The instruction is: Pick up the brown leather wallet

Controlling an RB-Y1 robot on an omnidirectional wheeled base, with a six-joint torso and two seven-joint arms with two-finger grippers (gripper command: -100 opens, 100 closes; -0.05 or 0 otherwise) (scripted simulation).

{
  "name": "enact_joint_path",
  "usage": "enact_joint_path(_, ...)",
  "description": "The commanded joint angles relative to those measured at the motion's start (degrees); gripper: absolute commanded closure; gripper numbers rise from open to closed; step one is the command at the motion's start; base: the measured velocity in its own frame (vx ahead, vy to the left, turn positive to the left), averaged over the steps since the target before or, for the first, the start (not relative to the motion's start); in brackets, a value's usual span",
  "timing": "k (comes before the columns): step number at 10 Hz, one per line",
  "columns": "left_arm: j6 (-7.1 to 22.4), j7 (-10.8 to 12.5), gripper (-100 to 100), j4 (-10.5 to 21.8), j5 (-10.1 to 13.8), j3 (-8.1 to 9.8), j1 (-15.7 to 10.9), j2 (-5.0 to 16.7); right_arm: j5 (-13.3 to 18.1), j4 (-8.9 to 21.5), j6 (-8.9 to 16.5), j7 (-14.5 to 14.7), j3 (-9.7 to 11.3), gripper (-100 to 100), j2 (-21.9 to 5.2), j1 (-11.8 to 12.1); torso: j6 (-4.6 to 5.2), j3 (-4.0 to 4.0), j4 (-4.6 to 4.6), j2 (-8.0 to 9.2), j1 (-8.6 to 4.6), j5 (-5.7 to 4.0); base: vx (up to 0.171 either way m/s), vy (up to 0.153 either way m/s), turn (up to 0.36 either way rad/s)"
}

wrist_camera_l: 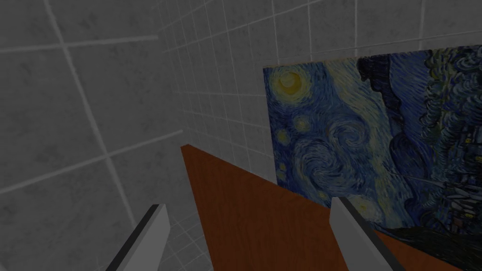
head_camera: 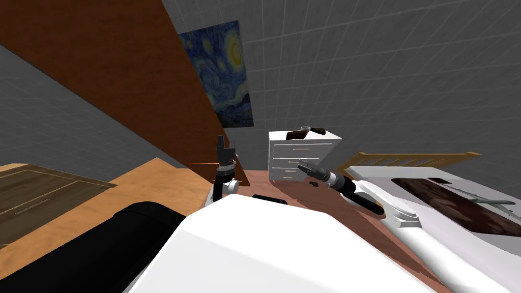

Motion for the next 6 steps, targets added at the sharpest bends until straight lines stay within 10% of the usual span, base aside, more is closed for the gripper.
enact_joint_path(1,0.0,0.0,0,0.0,0.0,0.0,0.0,0.0,2.7,2.86,-2.7,0.24,0.69,-100,-2.86,-2.12,0.0,0.0,0.0,0.0,0.0,0.0,-0.056,-0.032,0.297)
enact_joint_path(6,0.0,0.0,0,0.0,0.0,0.0,0.01,0.0,7.53,8.72,-7.23,0.68,1.72,-100,-10.87,-6.31,0.03,-0.06,-0.02,-0.11,0.06,0.01,-0.038,-0.013,0.173)
